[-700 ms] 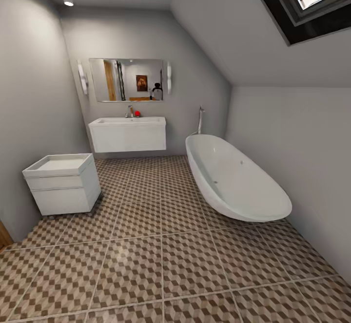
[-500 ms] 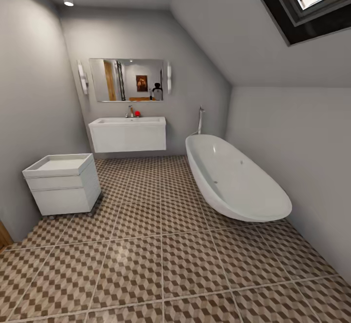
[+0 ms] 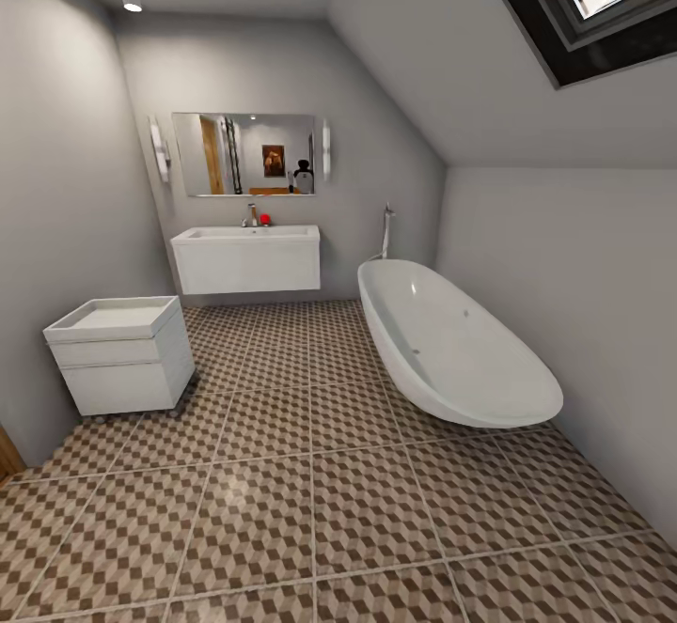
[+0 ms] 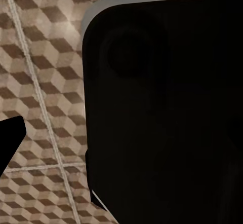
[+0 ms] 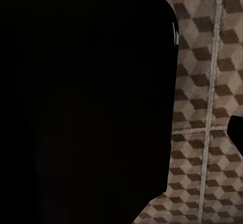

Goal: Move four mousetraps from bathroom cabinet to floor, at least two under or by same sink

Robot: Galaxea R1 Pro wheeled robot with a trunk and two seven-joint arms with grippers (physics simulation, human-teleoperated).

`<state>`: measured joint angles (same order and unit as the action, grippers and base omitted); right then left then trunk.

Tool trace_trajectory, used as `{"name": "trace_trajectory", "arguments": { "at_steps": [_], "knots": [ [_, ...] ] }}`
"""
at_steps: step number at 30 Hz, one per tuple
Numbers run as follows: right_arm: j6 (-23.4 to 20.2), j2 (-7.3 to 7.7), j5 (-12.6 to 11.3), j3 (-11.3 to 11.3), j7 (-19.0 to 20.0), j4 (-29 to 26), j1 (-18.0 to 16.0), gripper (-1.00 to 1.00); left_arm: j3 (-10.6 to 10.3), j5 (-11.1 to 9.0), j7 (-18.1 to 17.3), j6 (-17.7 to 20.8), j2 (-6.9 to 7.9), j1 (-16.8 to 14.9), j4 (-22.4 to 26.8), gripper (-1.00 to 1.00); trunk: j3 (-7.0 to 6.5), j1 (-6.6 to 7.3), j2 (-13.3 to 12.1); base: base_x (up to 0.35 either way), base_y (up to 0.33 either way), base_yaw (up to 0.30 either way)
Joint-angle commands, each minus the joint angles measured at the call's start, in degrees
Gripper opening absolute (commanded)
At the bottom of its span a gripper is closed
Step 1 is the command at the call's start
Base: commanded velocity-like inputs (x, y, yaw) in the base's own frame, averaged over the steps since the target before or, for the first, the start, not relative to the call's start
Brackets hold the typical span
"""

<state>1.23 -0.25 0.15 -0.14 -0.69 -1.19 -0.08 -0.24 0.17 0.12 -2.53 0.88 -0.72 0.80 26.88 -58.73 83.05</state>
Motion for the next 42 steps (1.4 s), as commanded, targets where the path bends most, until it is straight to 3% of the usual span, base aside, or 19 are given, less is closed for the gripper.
{"name": "trace_trajectory", "arguments": {
  "at_steps": [1, 22, 42],
  "knots": [
    [0.1, -0.01, 0.0, 0.0, -0.1, 0.0, 0.0, 1.00, 0.0, 0.0, 0.0, -0.2, 0.00, 0.0, -0.1, 1.00, 0.05, 0.00, 0.0, 0.000, 0.000, 0.000],
    [0.0, 0.14, 0.1, 0.1, 0.2, -0.2, 0.0, 1.00, 0.0, 0.0, 0.0, 0.9, -0.10, 0.0, -0.1, 1.00, 0.05, 0.00, 0.0, 0.000, 0.013, -0.014],
    [-0.1, 0.16, -0.3, 0.0, 1.1, -1.3, 0.0, 1.00, 0.1, 0.2, -0.2, 2.1, -0.17, 0.0, 0.0, 1.00, 0.05, 0.00, 0.0, -0.011, 0.224, -0.248]
  ]
}}
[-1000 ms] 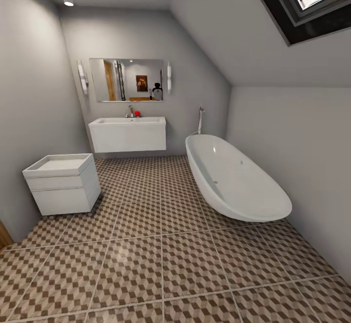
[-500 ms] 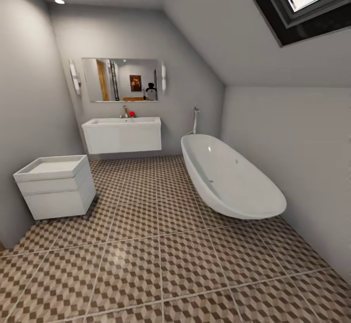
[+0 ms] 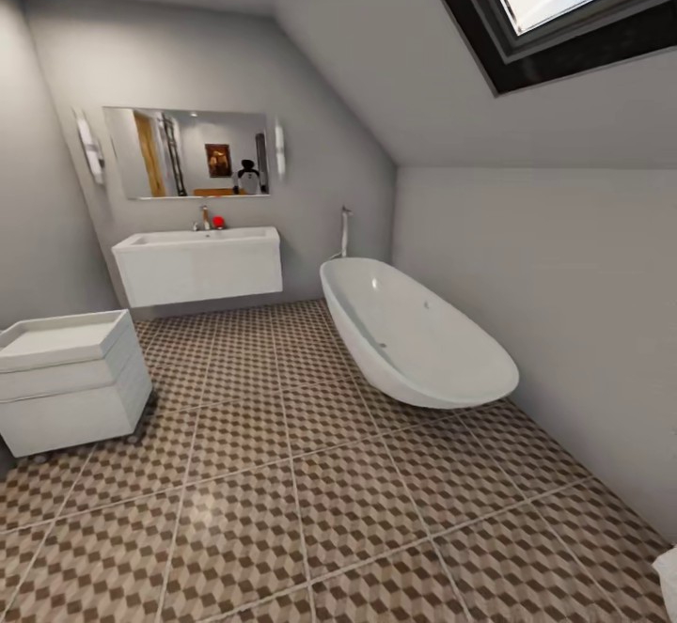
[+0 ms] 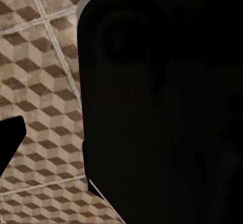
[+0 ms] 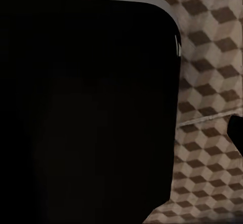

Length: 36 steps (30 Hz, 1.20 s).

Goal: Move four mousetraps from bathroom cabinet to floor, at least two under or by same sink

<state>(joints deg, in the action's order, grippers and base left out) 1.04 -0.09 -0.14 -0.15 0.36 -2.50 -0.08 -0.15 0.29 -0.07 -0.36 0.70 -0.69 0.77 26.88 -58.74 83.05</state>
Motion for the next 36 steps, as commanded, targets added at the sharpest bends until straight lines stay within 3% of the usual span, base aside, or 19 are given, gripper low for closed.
{"name": "trace_trajectory", "arguments": {
  "at_steps": [1, 24, 36],
  "knots": [
    [0.1, 0.00, 0.0, 0.0, 0.0, 0.0, 0.0, 1.00, 0.0, 0.0, 0.0, 0.0, 0.00, 0.0, 0.0, 1.00, 0.05, 0.01, 0.0, -0.078, 0.263, -0.292],
    [0.1, 0.00, -0.1, 0.0, 0.1, 0.0, 0.0, 1.00, 0.0, 0.1, 0.0, -0.1, 0.00, 0.0, 0.0, 1.00, 0.05, 0.01, 0.0, -0.164, 0.260, -0.296],
    [0.1, 0.13, -0.1, -0.1, 0.2, 0.0, 0.0, 1.00, 0.0, 0.1, 0.0, -1.1, 0.01, 0.0, 0.0, 1.00, 0.05, 0.01, 0.0, -0.099, 0.098, -0.298]
  ]
}}
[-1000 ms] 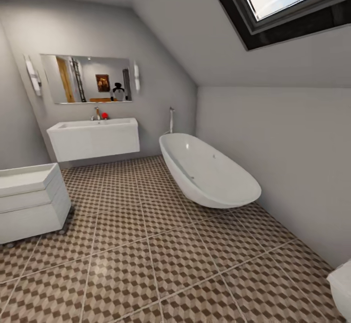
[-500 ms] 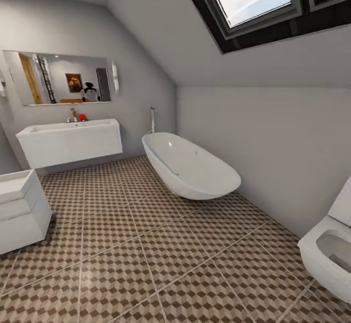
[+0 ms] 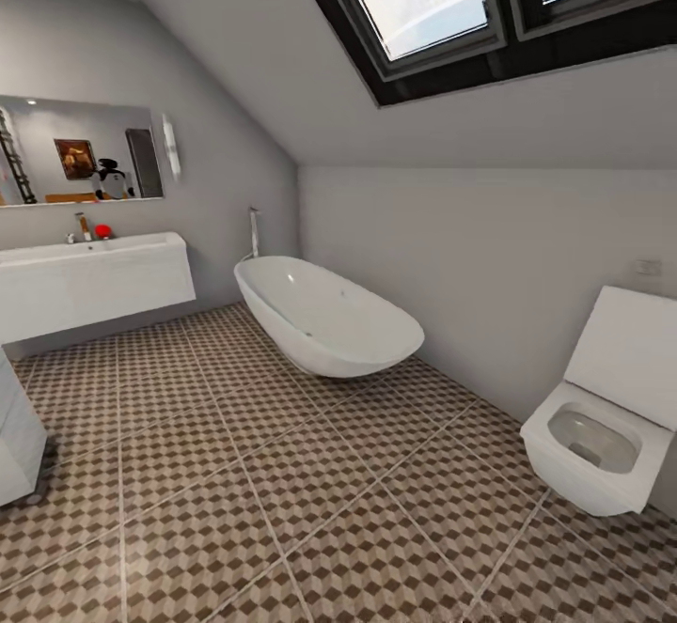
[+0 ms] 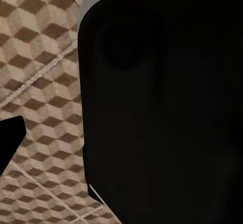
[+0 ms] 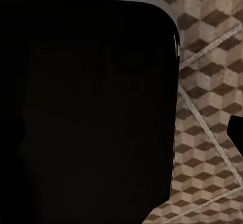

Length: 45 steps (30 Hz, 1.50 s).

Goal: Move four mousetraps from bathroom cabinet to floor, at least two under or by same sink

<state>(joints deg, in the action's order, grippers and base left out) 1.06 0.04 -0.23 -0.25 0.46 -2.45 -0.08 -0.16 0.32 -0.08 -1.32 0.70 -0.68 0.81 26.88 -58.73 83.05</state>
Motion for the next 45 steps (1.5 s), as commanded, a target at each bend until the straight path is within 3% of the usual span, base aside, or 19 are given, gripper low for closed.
{"name": "trace_trajectory", "arguments": {
  "at_steps": [1, 45],
  "knots": [
    [0.1, 0.01, 0.0, 0.0, 0.1, 0.0, 0.0, 1.00, 0.0, 0.1, 0.0, -0.2, 0.01, 0.0, 0.0, 1.00, 0.05, 0.01, 0.0, -0.028, 0.027, -0.299],
    [0.2, 0.32, 0.0, -0.3, 0.1, 0.0, 0.0, 1.00, 0.0, 0.1, 0.0, -0.6, 0.00, 0.0, 0.0, 1.00, 0.05, 0.01, 0.0, -0.031, 0.022, -0.299]
  ]
}}
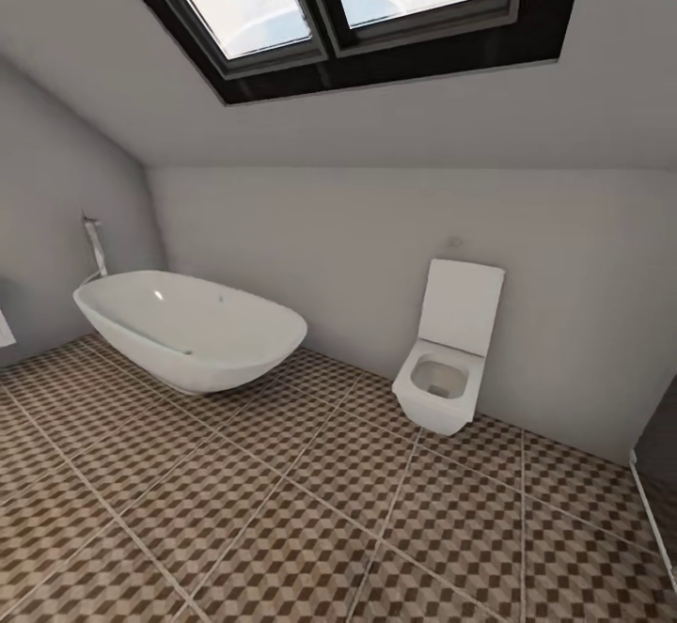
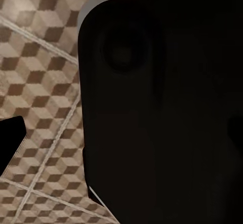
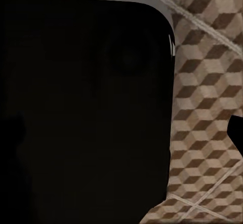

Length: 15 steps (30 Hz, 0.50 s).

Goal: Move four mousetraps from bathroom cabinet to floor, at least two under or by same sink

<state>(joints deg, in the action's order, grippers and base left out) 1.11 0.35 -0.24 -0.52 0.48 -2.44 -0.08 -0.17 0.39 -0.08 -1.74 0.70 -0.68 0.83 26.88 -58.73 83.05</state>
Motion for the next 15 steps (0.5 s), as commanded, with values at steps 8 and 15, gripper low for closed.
{"name": "trace_trajectory", "arguments": {
  "at_steps": [8, 15],
  "knots": [
    [0.1, 0.04, 0.0, -0.1, 0.0, 0.0, 0.0, 1.00, 0.0, 0.1, 0.0, -0.2, 0.01, 0.0, 0.0, 1.00, 0.05, 0.00, 0.0, -0.051, 0.058, -0.299],
    [0.1, 0.07, 0.0, -0.1, 0.0, 0.0, 0.0, 1.00, 0.0, 0.1, 0.0, -0.2, 0.01, 0.0, 0.0, 1.00, 0.05, 0.00, 0.0, -0.043, 0.088, -0.299]
  ]
}}
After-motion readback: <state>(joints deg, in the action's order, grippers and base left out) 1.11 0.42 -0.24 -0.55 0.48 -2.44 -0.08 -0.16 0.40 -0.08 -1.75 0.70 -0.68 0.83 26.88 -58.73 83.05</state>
